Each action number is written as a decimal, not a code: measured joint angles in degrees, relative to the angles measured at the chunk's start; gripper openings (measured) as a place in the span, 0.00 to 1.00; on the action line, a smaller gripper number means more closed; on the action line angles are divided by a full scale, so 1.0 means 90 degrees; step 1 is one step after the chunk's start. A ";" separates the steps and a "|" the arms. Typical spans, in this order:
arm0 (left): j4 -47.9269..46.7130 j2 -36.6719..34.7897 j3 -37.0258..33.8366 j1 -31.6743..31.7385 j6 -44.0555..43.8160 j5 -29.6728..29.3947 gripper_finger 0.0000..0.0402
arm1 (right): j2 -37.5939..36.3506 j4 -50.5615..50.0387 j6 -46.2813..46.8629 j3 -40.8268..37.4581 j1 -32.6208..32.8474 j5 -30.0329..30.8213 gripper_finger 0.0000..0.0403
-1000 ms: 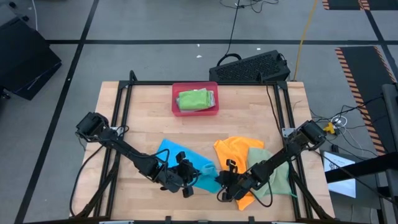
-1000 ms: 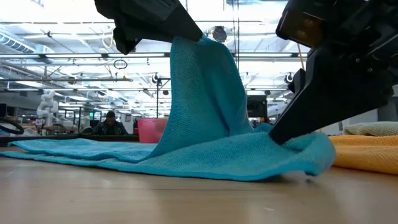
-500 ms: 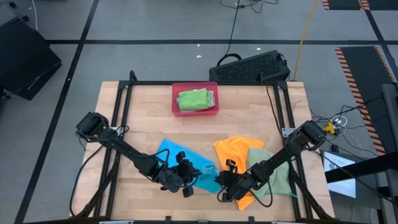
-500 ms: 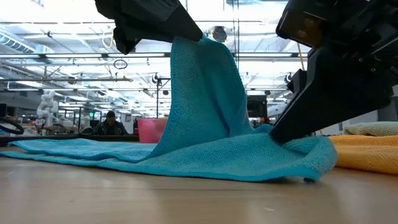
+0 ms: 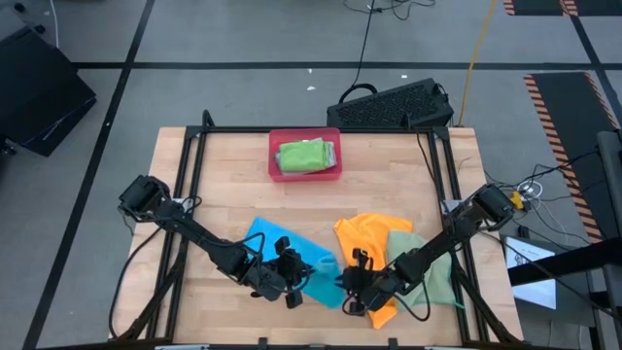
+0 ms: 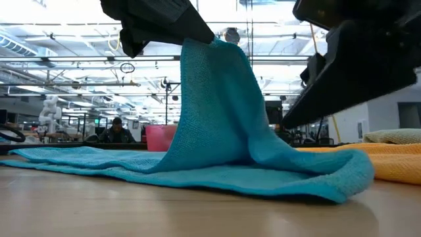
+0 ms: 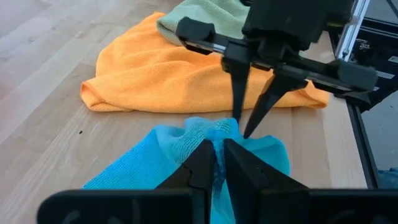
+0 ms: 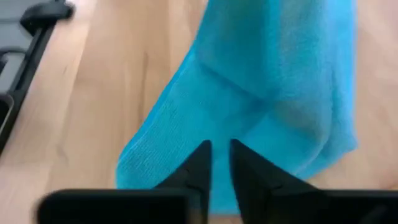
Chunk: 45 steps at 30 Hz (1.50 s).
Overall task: Fold microfiber towels
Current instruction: Fold the blue towel
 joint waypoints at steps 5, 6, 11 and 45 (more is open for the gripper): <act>-0.0001 0.0002 0.0000 0.0000 -0.0003 0.0000 0.10 | 0.0000 0.0050 0.0072 -0.0002 0.0000 0.0045 0.06; 0.0000 0.0001 0.0000 0.0000 -0.0005 0.0000 0.10 | 0.0000 0.0078 0.0126 -0.0002 0.0000 0.0152 0.10; 0.0001 0.0002 0.0000 0.0023 0.0001 -0.0002 0.10 | 0.0153 0.0166 0.0284 -0.0005 -0.0027 0.0143 0.32; 0.0230 0.0470 0.0005 -0.0044 -0.0383 0.0107 0.10 | -0.0025 -0.0601 0.0006 -0.0007 0.0098 0.0335 0.00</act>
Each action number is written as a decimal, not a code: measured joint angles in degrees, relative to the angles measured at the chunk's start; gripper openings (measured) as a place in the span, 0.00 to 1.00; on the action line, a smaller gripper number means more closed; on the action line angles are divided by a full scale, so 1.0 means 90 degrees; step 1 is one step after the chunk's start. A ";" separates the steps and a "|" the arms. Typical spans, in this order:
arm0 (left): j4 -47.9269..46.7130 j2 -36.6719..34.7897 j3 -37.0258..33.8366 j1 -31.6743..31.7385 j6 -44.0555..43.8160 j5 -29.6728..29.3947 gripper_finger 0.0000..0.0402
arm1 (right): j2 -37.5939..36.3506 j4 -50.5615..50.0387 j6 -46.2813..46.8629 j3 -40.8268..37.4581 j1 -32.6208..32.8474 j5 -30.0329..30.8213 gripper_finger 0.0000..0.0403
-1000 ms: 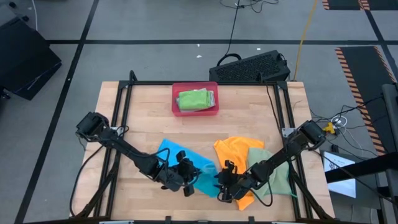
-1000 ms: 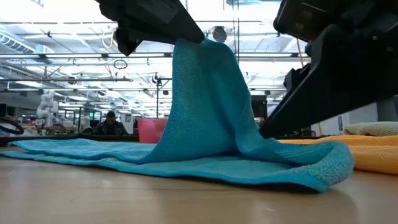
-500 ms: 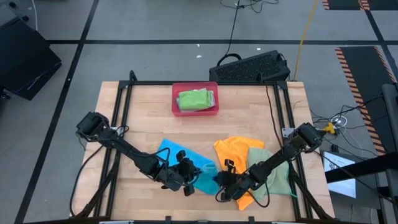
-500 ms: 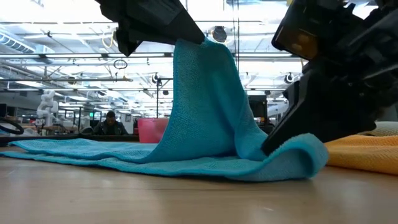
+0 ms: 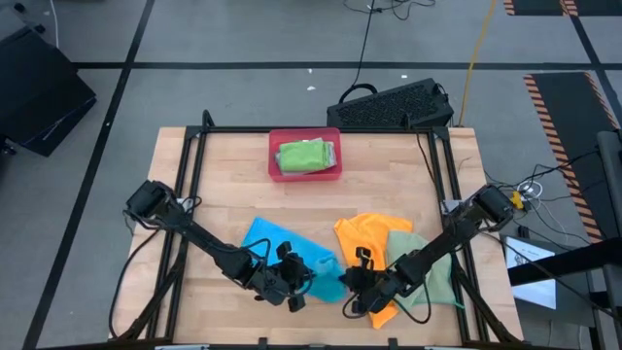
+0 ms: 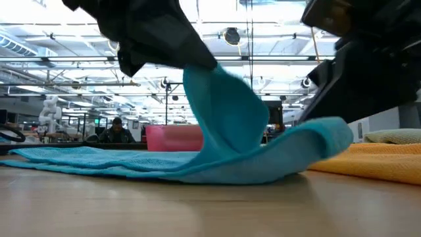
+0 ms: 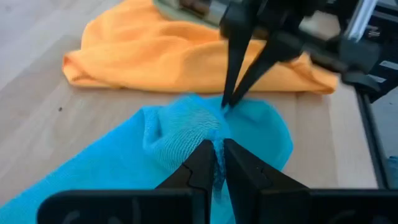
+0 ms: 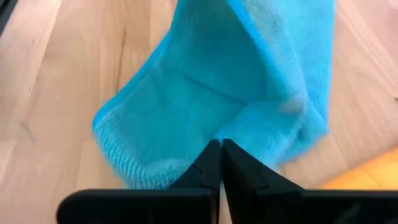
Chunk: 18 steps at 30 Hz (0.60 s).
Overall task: Fold microfiber towels
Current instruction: Fold the blue towel
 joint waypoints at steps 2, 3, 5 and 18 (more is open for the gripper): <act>0.0074 0.0097 0.0000 -0.0004 -0.0070 0.0000 0.10 | -0.0187 -0.0402 0.0108 0.0000 0.0075 0.0000 0.00; 0.0112 0.0134 0.0000 -0.0004 -0.0074 0.0002 0.10 | -0.0274 -0.0537 0.0160 0.0000 0.0110 -0.0002 0.00; 0.0227 0.0202 0.0000 -0.0007 -0.0046 0.0018 0.10 | -0.0469 -0.0824 0.0210 0.0000 0.0205 -0.0007 0.00; 0.0446 0.0270 0.0000 -0.0141 0.0600 0.1295 0.28 | -0.0791 -0.1344 0.0381 -0.0014 0.0607 -0.0148 0.00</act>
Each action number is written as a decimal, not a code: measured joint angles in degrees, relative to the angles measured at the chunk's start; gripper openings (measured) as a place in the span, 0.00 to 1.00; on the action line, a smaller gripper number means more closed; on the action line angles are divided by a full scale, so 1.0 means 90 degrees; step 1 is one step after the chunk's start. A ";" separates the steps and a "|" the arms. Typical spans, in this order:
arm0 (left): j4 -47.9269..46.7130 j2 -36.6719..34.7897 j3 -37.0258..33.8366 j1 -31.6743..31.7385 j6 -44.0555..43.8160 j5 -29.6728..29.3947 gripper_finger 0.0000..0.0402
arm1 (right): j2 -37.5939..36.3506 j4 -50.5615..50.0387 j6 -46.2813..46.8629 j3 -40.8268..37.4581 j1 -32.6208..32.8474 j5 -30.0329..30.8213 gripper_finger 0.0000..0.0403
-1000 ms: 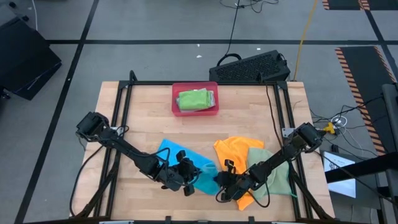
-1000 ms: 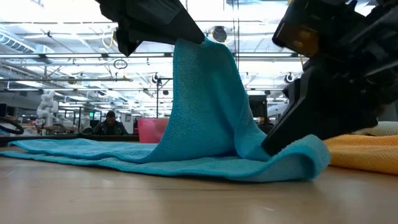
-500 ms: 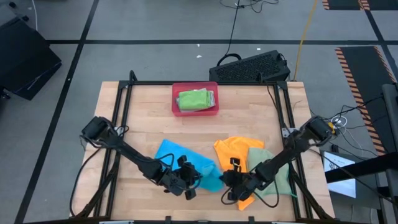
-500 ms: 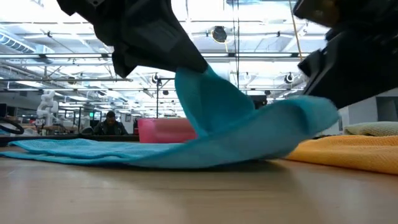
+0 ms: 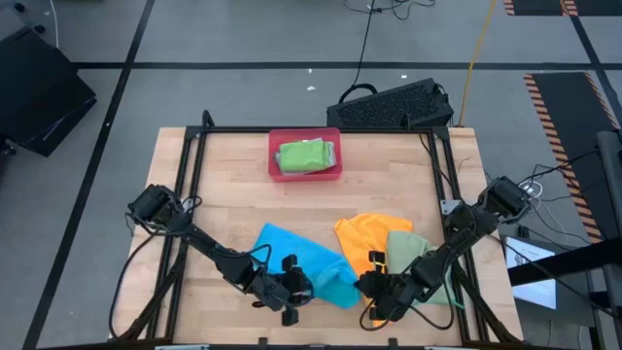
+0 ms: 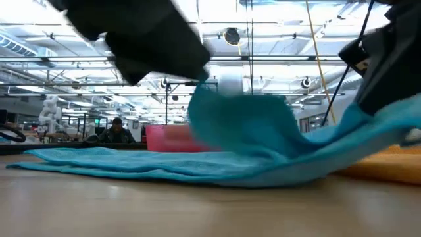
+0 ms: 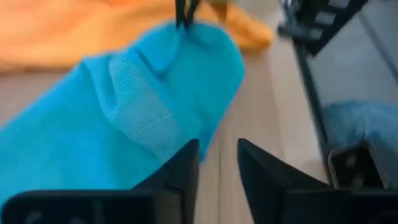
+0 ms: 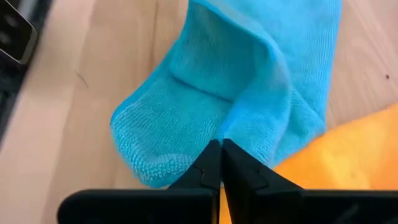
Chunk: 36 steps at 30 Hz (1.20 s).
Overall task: Fold microfiber towels
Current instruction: Fold the blue towel
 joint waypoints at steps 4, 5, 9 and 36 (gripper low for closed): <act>-0.0891 0.0000 0.0000 -0.0120 -0.0021 -0.0118 0.41 | 0.0000 -0.0024 0.0117 -0.0122 0.0026 -0.0024 0.00; -0.1177 0.0000 0.0000 -0.0150 -0.0027 -0.0301 0.43 | 0.0000 -0.0025 0.0165 -0.0162 0.0028 -0.0032 0.00; -0.1932 0.0096 -0.0018 -0.0096 -0.0045 -0.1026 0.48 | 0.0002 0.0005 0.0293 -0.0278 0.0037 -0.0034 0.00; -0.3469 -0.0848 -0.1887 -0.0482 -0.3125 -0.0447 0.24 | 0.0488 0.2212 -0.1058 -0.0388 -0.0812 -0.0226 0.01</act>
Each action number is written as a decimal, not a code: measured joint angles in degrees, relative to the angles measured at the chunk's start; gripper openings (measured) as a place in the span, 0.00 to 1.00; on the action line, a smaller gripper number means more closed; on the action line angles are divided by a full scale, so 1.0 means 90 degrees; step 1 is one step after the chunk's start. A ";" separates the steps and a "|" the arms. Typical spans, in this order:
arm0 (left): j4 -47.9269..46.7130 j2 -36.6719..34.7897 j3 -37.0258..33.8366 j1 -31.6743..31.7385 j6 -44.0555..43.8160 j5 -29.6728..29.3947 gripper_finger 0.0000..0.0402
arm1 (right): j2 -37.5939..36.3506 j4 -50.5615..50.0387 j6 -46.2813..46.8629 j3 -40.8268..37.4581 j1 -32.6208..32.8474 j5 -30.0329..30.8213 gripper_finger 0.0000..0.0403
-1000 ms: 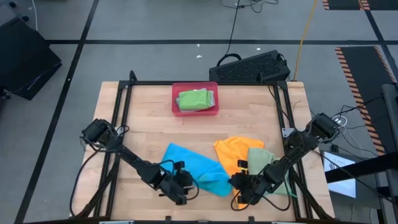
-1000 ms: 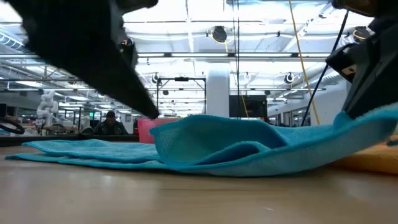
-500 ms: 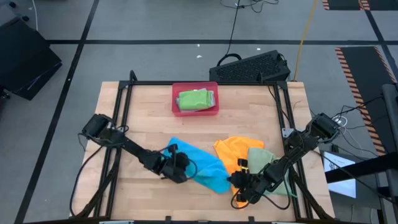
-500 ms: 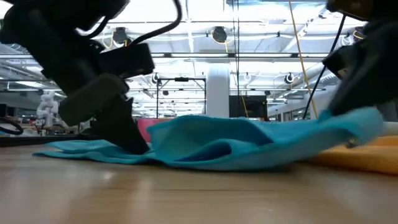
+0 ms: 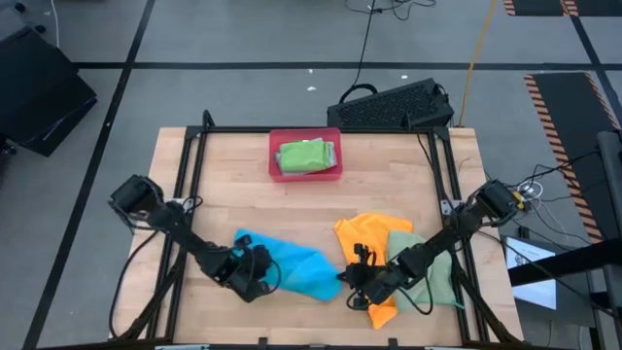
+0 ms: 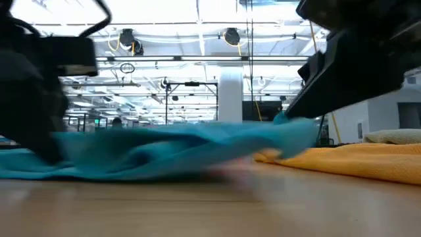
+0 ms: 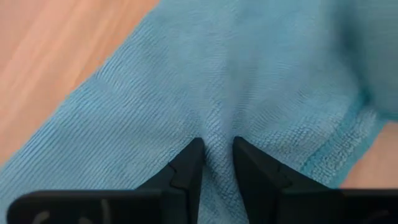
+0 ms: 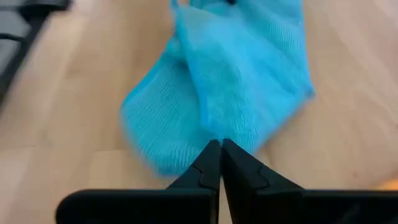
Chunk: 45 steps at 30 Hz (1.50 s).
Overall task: Fold microfiber towels
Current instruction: Fold the blue towel
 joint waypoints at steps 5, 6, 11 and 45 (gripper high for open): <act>-0.1019 -0.0459 -0.0024 -0.0431 -0.0985 0.0382 0.23 | -0.0001 0.0466 -0.0148 0.0001 0.0012 -0.0237 0.02; -0.1131 -0.0532 -0.0031 -0.0527 -0.1116 0.0411 0.23 | 0.0062 0.0716 -0.0234 -0.0001 0.0017 -0.0190 0.04; -0.1285 -0.0584 -0.0031 -0.0844 -0.2019 0.0458 0.23 | 0.0161 0.0867 -0.0524 0.0003 0.0017 0.0531 0.23; 0.0278 -0.0359 -0.0139 -0.0187 -0.0572 -0.0373 0.23 | 0.2613 0.1384 -0.2224 0.2301 -0.0824 -0.0766 0.38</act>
